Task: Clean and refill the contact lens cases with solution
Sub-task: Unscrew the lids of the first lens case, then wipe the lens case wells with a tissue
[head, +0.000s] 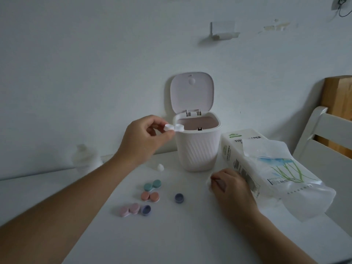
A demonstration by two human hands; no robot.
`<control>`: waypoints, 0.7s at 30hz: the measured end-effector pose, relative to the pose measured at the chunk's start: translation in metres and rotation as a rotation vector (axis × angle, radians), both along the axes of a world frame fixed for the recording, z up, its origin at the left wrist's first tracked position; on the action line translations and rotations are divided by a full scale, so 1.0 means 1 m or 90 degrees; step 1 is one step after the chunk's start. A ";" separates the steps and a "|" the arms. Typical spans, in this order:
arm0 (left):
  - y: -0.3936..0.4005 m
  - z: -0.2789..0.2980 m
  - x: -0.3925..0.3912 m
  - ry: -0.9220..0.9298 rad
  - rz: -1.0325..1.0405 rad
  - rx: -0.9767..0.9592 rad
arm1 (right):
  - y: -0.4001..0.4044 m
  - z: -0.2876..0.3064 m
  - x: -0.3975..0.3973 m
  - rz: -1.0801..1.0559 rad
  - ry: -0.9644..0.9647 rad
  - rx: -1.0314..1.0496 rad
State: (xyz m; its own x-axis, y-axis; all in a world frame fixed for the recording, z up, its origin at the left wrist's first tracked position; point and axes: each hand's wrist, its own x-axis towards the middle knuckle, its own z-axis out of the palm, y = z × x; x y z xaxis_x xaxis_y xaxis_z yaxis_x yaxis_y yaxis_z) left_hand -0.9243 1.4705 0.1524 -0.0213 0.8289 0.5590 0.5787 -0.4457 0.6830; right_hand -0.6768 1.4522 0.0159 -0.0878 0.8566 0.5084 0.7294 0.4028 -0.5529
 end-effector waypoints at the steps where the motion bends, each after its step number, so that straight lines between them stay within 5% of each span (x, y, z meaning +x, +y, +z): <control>1: -0.012 -0.010 -0.006 -0.005 0.002 -0.011 | 0.000 0.001 0.000 0.003 0.016 0.015; 10: -0.079 -0.072 -0.051 -0.225 -0.092 -0.186 | -0.006 0.044 -0.035 0.108 0.275 -0.058; 21: -0.079 -0.094 -0.054 -0.329 -0.161 -0.238 | 0.014 0.054 -0.094 0.335 0.299 -0.265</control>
